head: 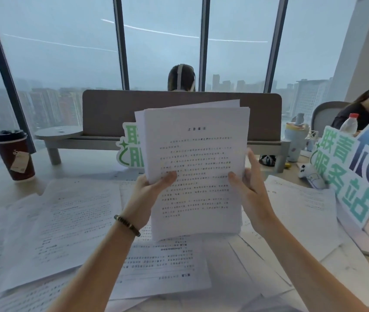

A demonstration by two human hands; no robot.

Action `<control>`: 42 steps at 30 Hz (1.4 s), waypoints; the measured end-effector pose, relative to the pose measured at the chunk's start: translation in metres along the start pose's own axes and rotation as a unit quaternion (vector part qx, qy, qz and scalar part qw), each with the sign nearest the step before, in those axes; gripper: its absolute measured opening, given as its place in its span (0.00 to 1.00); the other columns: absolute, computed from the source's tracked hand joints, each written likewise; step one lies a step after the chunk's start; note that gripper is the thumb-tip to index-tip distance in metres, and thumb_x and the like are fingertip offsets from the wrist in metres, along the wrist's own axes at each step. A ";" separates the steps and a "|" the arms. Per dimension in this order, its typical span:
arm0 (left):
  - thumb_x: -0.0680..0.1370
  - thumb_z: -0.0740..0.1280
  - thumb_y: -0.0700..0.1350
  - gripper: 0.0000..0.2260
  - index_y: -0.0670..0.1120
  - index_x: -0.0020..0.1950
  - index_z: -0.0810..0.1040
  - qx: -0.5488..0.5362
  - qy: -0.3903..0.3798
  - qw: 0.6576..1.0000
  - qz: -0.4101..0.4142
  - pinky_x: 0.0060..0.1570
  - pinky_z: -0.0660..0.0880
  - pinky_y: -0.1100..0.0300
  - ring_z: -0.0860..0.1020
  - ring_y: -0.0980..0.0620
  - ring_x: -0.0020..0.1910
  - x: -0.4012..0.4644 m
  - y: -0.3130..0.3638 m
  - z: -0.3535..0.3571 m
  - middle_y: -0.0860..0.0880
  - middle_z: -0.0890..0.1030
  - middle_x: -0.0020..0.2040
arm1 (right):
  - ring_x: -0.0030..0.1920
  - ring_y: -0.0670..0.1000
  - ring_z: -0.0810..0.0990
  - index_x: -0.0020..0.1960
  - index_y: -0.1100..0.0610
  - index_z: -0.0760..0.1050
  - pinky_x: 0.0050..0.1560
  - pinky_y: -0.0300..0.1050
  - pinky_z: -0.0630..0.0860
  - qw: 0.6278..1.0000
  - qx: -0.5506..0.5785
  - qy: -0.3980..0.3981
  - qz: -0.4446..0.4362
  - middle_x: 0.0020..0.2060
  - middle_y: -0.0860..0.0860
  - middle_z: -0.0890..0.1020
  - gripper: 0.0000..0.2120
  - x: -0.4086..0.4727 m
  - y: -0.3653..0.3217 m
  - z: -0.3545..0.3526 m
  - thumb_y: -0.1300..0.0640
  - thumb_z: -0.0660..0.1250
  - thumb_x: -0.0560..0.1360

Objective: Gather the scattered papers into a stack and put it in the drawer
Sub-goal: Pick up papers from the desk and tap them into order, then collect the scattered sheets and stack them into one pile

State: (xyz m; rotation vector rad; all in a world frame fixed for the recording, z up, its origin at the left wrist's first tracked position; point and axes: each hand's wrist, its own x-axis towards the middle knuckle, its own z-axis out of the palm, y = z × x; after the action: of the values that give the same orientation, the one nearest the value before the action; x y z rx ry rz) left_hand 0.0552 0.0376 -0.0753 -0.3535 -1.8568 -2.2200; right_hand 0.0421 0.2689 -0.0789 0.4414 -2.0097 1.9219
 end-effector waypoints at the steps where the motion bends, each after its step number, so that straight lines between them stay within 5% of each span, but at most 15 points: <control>1: 0.74 0.71 0.43 0.11 0.46 0.56 0.83 0.007 -0.002 1.000 -0.010 0.52 0.81 0.46 0.84 0.44 0.54 0.000 -0.002 -0.001 0.45 0.86 0.54 | 0.58 0.49 0.81 0.74 0.44 0.61 0.52 0.47 0.81 1.000 0.005 -0.001 0.015 0.60 0.46 0.80 0.24 -0.002 0.007 0.001 0.54 0.63 0.81; 4: 0.76 0.70 0.40 0.07 0.46 0.53 0.84 0.012 0.008 1.000 -0.026 0.50 0.81 0.47 0.84 0.44 0.52 0.000 -0.005 0.001 0.46 0.86 0.52 | 0.57 0.52 0.81 0.65 0.48 0.67 0.52 0.52 0.82 0.998 -0.006 0.005 0.055 0.58 0.45 0.80 0.14 -0.006 0.020 0.004 0.57 0.63 0.82; 14: 0.79 0.68 0.42 0.07 0.44 0.55 0.83 -0.007 0.055 0.998 0.006 0.48 0.82 0.47 0.85 0.45 0.50 0.004 -0.002 0.016 0.44 0.86 0.52 | 0.51 0.50 0.82 0.59 0.49 0.68 0.52 0.54 0.82 0.998 -0.052 0.030 0.026 0.53 0.43 0.82 0.07 -0.004 0.023 0.000 0.57 0.61 0.83; 19: 0.79 0.69 0.42 0.06 0.45 0.53 0.84 0.043 0.049 0.998 -0.025 0.49 0.82 0.50 0.84 0.45 0.52 -0.005 -0.019 0.014 0.46 0.86 0.50 | 0.54 0.50 0.80 0.61 0.51 0.64 0.52 0.51 0.80 0.993 -0.105 -0.019 0.044 0.54 0.44 0.80 0.07 -0.013 0.035 0.003 0.59 0.58 0.83; 24: 0.80 0.67 0.45 0.04 0.50 0.46 0.81 0.206 0.064 0.976 -0.029 0.41 0.81 0.56 0.83 0.48 0.46 -0.004 -0.020 0.013 0.50 0.85 0.44 | 0.53 0.49 0.81 0.62 0.49 0.67 0.48 0.44 0.79 0.991 -0.120 -0.054 0.037 0.54 0.43 0.80 0.09 -0.011 0.021 0.002 0.59 0.56 0.84; 28: 0.80 0.67 0.43 0.04 0.47 0.51 0.82 0.216 0.042 0.975 -0.040 0.44 0.82 0.54 0.84 0.47 0.47 0.000 -0.009 -0.005 0.48 0.86 0.48 | 0.58 0.55 0.80 0.59 0.51 0.77 0.58 0.53 0.76 0.984 -0.162 -0.061 0.053 0.56 0.48 0.82 0.18 -0.004 0.003 -0.017 0.47 0.50 0.85; 29: 0.79 0.68 0.42 0.06 0.45 0.53 0.82 0.209 0.033 0.975 -0.063 0.47 0.82 0.51 0.85 0.46 0.48 0.001 -0.008 -0.013 0.46 0.86 0.49 | 0.60 0.56 0.78 0.60 0.54 0.77 0.61 0.55 0.73 0.963 -0.254 -0.060 0.072 0.57 0.51 0.82 0.22 0.000 0.006 -0.028 0.44 0.48 0.85; 31: 0.79 0.68 0.42 0.09 0.41 0.57 0.81 0.207 0.013 0.970 -0.124 0.49 0.82 0.47 0.85 0.42 0.49 0.001 -0.009 -0.029 0.43 0.86 0.51 | 0.62 0.58 0.76 0.64 0.55 0.75 0.66 0.58 0.68 0.852 -0.500 -0.086 0.130 0.62 0.54 0.78 0.23 0.006 0.023 -0.047 0.43 0.49 0.83; 33: 0.80 0.66 0.41 0.09 0.39 0.58 0.80 0.192 -0.001 0.964 -0.181 0.50 0.81 0.44 0.84 0.38 0.51 0.000 -0.017 -0.041 0.40 0.85 0.53 | 0.64 0.59 0.74 0.63 0.52 0.75 0.68 0.65 0.64 0.742 -0.621 -0.148 0.207 0.63 0.55 0.76 0.20 0.005 0.039 -0.056 0.44 0.53 0.80; 34: 0.80 0.66 0.41 0.10 0.38 0.59 0.79 0.186 -0.003 0.961 -0.206 0.51 0.81 0.43 0.83 0.37 0.52 -0.001 -0.024 -0.046 0.39 0.84 0.54 | 0.63 0.60 0.73 0.62 0.52 0.75 0.67 0.65 0.63 0.716 -0.642 -0.162 0.222 0.63 0.55 0.76 0.19 0.004 0.047 -0.056 0.45 0.54 0.79; 36: 0.81 0.65 0.40 0.10 0.37 0.60 0.78 0.213 0.001 0.946 -0.244 0.55 0.79 0.39 0.82 0.36 0.53 -0.001 -0.039 -0.050 0.37 0.84 0.55 | 0.62 0.59 0.74 0.61 0.51 0.76 0.65 0.60 0.65 0.716 -0.655 -0.155 0.185 0.61 0.54 0.77 0.18 0.005 0.054 -0.053 0.45 0.56 0.79; 39: 0.81 0.66 0.43 0.11 0.37 0.60 0.79 0.298 0.016 0.918 -0.261 0.58 0.77 0.38 0.82 0.37 0.52 0.003 -0.055 -0.053 0.38 0.84 0.53 | 0.60 0.56 0.75 0.59 0.50 0.78 0.61 0.55 0.66 0.770 -0.606 -0.125 0.156 0.60 0.52 0.78 0.13 0.008 0.050 -0.051 0.50 0.59 0.79; 42: 0.80 0.66 0.45 0.12 0.39 0.59 0.79 0.320 0.022 0.907 -0.272 0.58 0.78 0.39 0.83 0.37 0.52 0.005 -0.056 -0.054 0.38 0.84 0.52 | 0.66 0.60 0.70 0.65 0.50 0.74 0.67 0.61 0.64 0.730 -0.641 -0.101 0.214 0.66 0.56 0.71 0.20 0.010 0.048 -0.059 0.42 0.60 0.79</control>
State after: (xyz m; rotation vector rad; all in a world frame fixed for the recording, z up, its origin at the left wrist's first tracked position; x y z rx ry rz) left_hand 0.0298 -0.0059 -0.1351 0.3754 -2.7494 -1.6790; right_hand 0.0134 0.3299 -0.1156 -0.2322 -3.1220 0.1875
